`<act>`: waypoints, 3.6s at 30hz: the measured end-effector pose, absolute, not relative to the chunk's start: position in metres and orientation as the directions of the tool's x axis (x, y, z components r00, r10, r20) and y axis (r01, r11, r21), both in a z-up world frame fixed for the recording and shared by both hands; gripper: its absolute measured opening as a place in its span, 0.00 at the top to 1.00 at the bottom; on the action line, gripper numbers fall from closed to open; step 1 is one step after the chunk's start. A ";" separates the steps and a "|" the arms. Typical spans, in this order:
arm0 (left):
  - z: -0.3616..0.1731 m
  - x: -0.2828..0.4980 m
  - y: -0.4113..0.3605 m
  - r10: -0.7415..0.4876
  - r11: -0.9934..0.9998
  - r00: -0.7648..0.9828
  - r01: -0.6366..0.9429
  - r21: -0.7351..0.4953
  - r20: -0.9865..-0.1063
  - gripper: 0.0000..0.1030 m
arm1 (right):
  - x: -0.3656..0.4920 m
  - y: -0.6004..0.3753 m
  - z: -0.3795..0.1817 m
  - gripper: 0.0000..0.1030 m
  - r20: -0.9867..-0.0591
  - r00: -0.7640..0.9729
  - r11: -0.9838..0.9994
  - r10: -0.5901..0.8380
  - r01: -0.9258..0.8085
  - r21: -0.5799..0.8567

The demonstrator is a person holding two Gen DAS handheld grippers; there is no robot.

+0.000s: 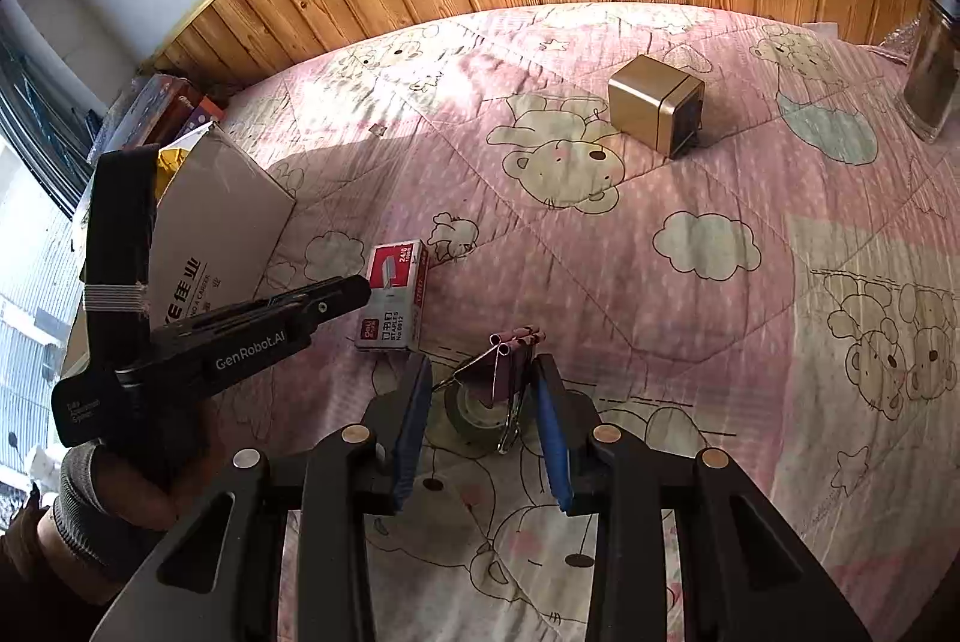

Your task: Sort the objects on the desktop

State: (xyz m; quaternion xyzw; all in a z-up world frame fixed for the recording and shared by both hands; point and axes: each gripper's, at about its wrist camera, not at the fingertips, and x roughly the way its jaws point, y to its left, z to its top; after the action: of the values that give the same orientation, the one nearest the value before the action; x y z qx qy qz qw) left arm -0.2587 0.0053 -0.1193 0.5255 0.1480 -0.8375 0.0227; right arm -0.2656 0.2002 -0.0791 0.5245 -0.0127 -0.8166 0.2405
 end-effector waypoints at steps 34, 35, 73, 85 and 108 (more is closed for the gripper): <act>-0.022 -0.170 -0.022 0.151 -0.938 -0.575 0.173 -0.300 -0.804 0.87 | -0.203 0.163 -0.010 0.66 -0.778 -0.408 -0.852 -0.477 0.432 0.296; -0.016 -0.165 -0.023 0.151 -0.939 -0.581 0.170 -0.301 -0.800 0.87 | -0.200 0.161 -0.006 0.66 -0.773 -0.412 -0.850 -0.482 0.435 0.298; 0.044 -0.031 -0.132 0.066 -0.922 -0.676 0.241 -0.304 -0.734 0.87 | -0.098 0.064 0.052 0.66 -0.663 -0.462 -0.750 -0.589 0.618 0.236; 0.032 -0.026 -0.159 0.037 -0.923 -0.652 0.269 -0.276 -0.757 0.87 | -0.091 0.023 0.047 0.66 -0.673 -0.441 -0.719 -0.594 0.667 0.198; 0.009 -0.013 -0.221 -0.021 -0.899 -0.600 0.362 -0.248 -0.800 0.86 | -0.082 -0.046 0.022 0.66 -0.716 -0.413 -0.679 -0.562 0.725 0.115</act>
State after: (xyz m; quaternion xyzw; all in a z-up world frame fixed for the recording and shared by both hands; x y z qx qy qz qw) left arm -0.0127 -0.2207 0.0093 0.4335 0.1965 -0.8726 0.1096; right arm -0.0822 -0.0456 0.0222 0.3798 0.1072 -0.8337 0.3862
